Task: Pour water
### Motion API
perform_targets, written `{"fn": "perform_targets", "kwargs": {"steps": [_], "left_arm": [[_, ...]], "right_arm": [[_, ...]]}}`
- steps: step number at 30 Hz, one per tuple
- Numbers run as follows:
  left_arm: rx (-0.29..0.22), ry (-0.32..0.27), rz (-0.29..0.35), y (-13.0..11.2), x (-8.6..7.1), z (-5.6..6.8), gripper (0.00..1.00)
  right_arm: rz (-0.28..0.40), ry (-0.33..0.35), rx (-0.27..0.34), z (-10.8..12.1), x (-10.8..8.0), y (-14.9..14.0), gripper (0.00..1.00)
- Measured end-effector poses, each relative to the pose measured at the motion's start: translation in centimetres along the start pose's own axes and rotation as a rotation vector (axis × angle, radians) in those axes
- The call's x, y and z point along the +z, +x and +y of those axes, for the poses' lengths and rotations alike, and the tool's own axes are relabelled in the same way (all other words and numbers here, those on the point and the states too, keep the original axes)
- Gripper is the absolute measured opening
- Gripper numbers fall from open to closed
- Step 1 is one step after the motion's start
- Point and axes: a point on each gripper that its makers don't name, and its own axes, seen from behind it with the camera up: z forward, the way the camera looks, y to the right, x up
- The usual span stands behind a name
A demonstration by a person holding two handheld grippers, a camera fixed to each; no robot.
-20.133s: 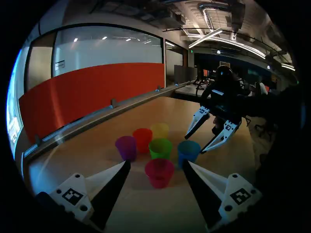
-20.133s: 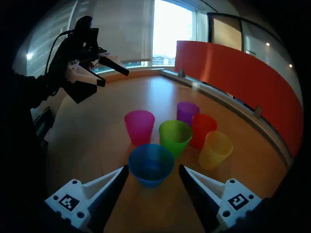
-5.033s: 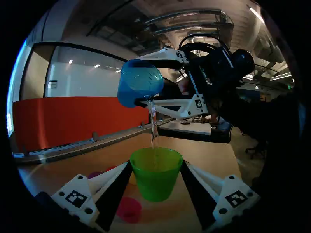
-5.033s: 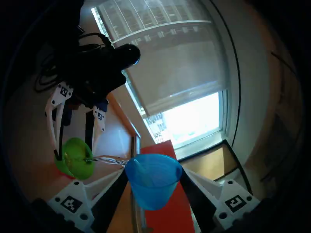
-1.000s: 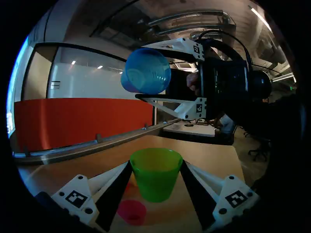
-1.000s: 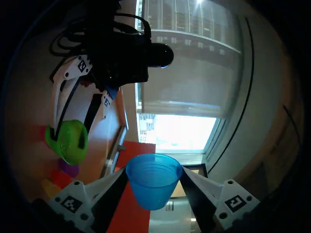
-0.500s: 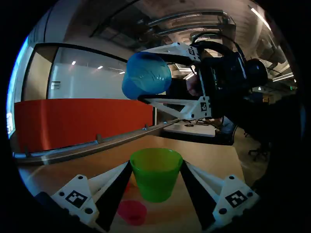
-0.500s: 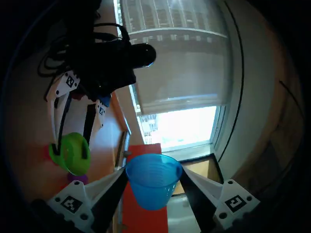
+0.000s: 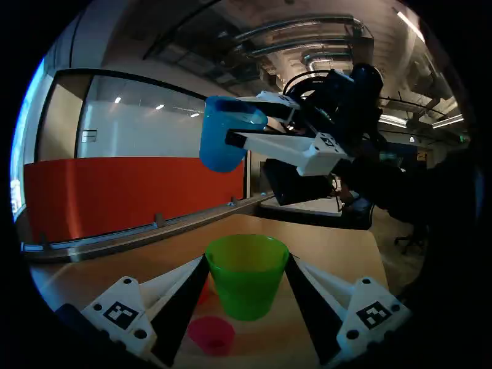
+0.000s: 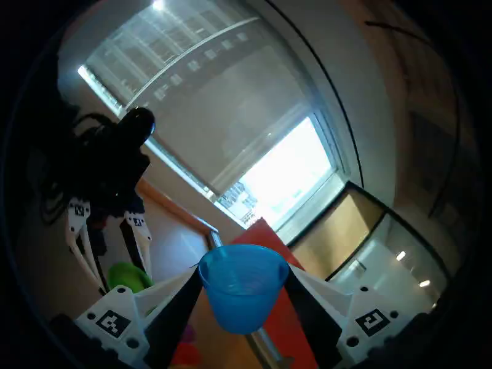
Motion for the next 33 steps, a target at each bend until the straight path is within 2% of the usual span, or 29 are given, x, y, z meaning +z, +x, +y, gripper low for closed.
{"fn": "perform_targets", "kwargs": {"steps": [2, 7, 11, 14, 17, 21, 26, 33], "left_arm": [[0.001, 0.002, -0.001, 0.0, 0.0, 0.0, 0.87], [0.001, 0.003, -0.002, 0.1, -0.1, -0.1, 0.87], [0.0, 0.004, -0.003, 0.2, 0.0, -0.2, 0.87], [-0.001, 0.003, -0.003, 0.3, 0.0, -0.2, 0.87], [0.0, 0.0, -0.003, 0.3, 0.0, -0.1, 0.87], [0.002, -0.002, -0.007, 0.3, 0.1, -0.1, 0.87], [0.004, -0.006, -0.009, 0.4, 0.2, 0.1, 0.87], [0.006, -0.022, -0.03, -0.1, 0.2, 0.5, 0.87]], "right_arm": [[0.012, 0.002, 0.103, 0.2, -0.2, 0.0, 0.92], [0.033, 0.017, 0.319, 0.3, -0.7, -0.2, 0.92], [0.032, 0.037, 0.461, 0.2, -0.9, -0.8, 0.92], [0.021, 0.049, 0.542, 0.2, -0.9, -1.4, 0.91], [0.023, 0.064, 0.59, 0.1, -1.1, -1.4, 0.91], [0.021, 0.073, 0.603, -0.2, -1.3, -1.3, 0.92], [-0.009, 0.089, 0.61, -1.0, -1.5, -2.1, 0.92], [-0.055, 0.098, 0.679, -1.4, -1.9, -3.8, 0.92]]}}
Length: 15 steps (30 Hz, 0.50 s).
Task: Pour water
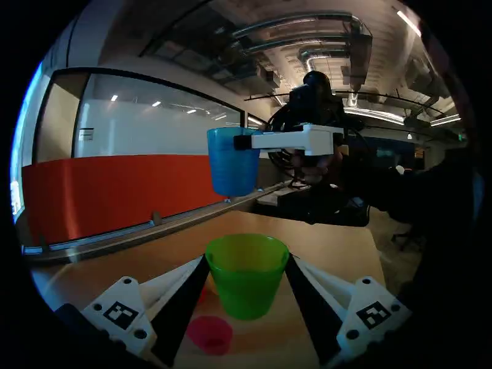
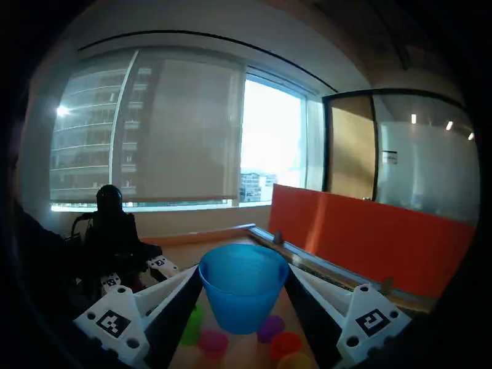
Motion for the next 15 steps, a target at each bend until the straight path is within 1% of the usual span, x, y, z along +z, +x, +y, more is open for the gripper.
{"fn": "perform_targets", "kwargs": {"steps": [3, 8, 15], "left_arm": [[0.004, -0.009, -0.02, -0.5, -0.1, 0.2, 0.87], [0.011, -0.025, -0.054, -1.4, -0.2, 0.6, 0.87], [0.001, -0.044, -0.093, -2.8, -0.3, 1.0, 0.87]], "right_arm": [[-0.018, -0.001, 0.012, 0.3, -0.3, -0.7, 0.92], [-0.06, -0.006, 0.011, 0.7, -1.0, -2.4, 0.92], [-0.117, 0.008, 0.012, 0.5, -1.7, -5.0, 0.92]]}}
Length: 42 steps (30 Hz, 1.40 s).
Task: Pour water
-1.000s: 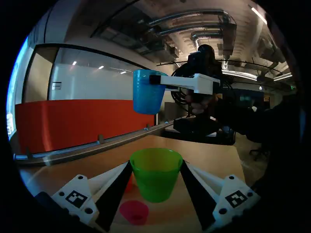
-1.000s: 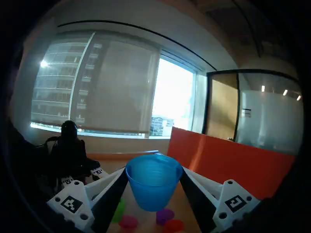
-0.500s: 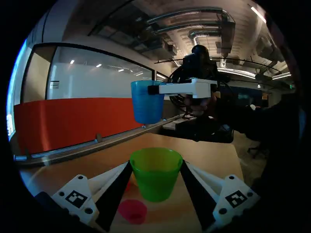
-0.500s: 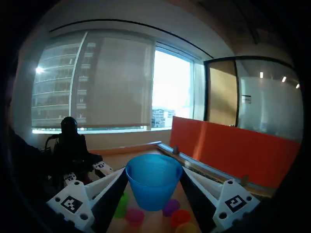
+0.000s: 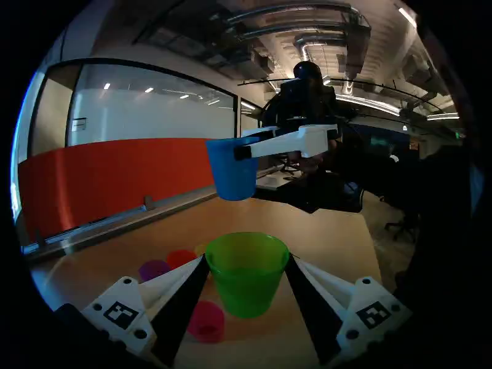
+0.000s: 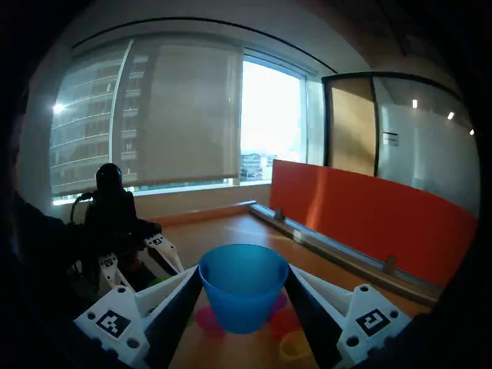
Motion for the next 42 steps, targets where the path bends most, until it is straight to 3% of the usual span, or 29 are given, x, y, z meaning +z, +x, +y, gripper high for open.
{"fn": "perform_targets", "kwargs": {"steps": [25, 42], "left_arm": [[0.047, -0.048, -0.165, -5.2, 1.0, 1.7, 0.87], [0.041, -0.064, -0.225, -7.3, 1.2, 2.5, 0.87]], "right_arm": [[-0.189, 0.038, -0.011, -0.5, -0.8, -9.4, 0.92], [-0.256, 0.06, 0.0, -1.3, -1.2, -13.0, 0.92]]}}
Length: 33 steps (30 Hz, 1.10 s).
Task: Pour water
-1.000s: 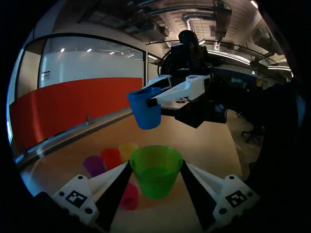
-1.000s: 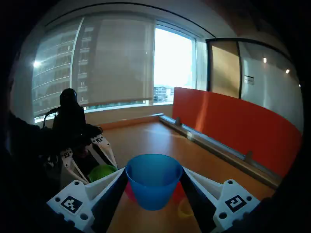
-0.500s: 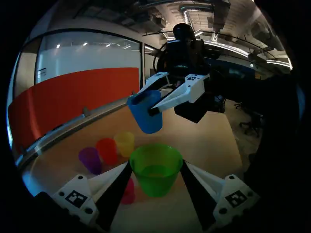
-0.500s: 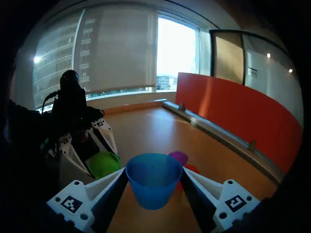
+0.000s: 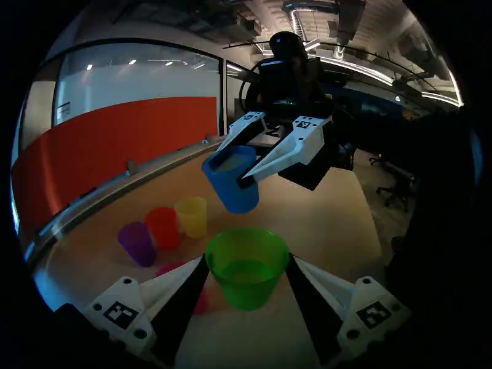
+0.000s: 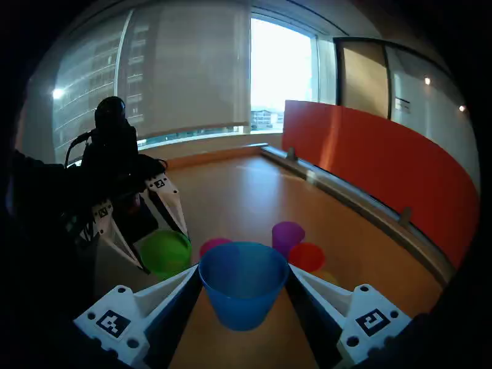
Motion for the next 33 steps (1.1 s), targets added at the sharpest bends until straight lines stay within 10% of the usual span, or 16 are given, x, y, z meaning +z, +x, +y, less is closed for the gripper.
{"fn": "perform_targets", "kwargs": {"steps": [33], "left_arm": [[0.004, -0.017, -0.092, -4.5, 1.2, 1.1, 0.87]], "right_arm": [[-0.094, 0.028, -0.005, -0.8, 1.8, -5.6, 0.92]]}}
